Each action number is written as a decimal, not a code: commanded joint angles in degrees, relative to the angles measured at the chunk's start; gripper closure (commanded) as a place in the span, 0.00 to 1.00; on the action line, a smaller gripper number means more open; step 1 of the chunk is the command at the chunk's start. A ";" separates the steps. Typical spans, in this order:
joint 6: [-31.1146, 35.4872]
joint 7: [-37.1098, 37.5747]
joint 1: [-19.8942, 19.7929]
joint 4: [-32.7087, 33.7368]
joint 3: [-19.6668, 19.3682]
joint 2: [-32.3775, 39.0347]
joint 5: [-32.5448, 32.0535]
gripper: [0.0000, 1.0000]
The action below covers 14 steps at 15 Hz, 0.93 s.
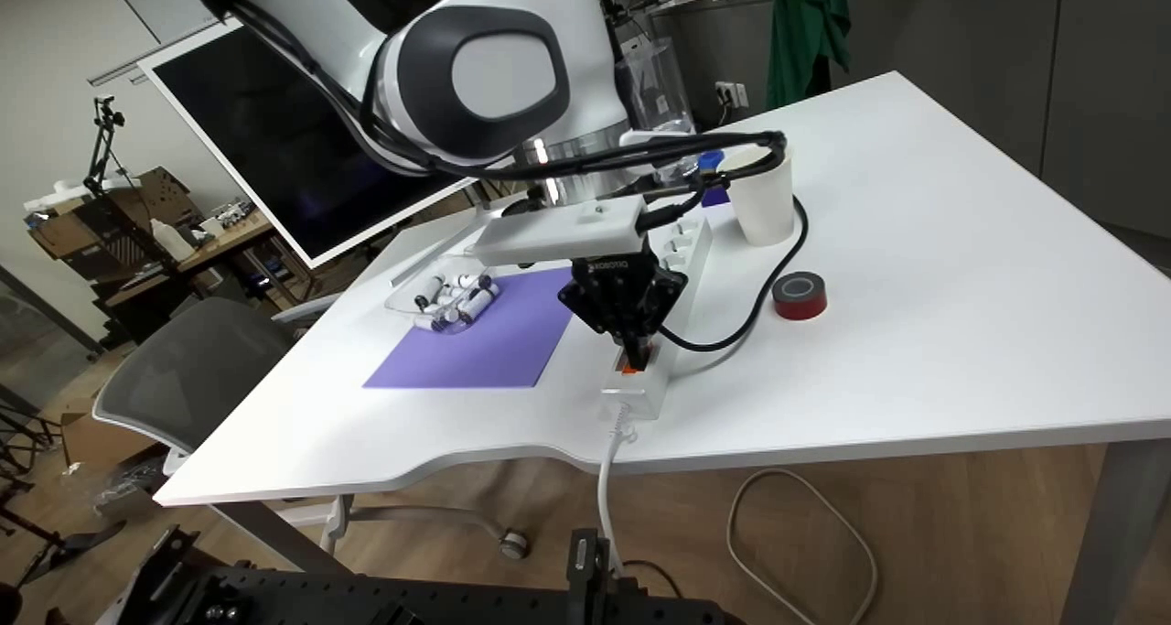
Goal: Turn on the white extension cable
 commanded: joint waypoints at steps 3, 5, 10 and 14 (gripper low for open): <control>0.45 -2.94 -0.99 1.33 1.51 2.51 1.73 1.00; 1.42 -3.25 0.25 -1.64 0.97 -1.66 -0.08 1.00; -0.22 -3.25 4.54 -10.26 -0.01 -15.31 -6.13 0.81; -7.13 2.26 9.07 -13.17 -1.90 -28.15 -14.80 0.54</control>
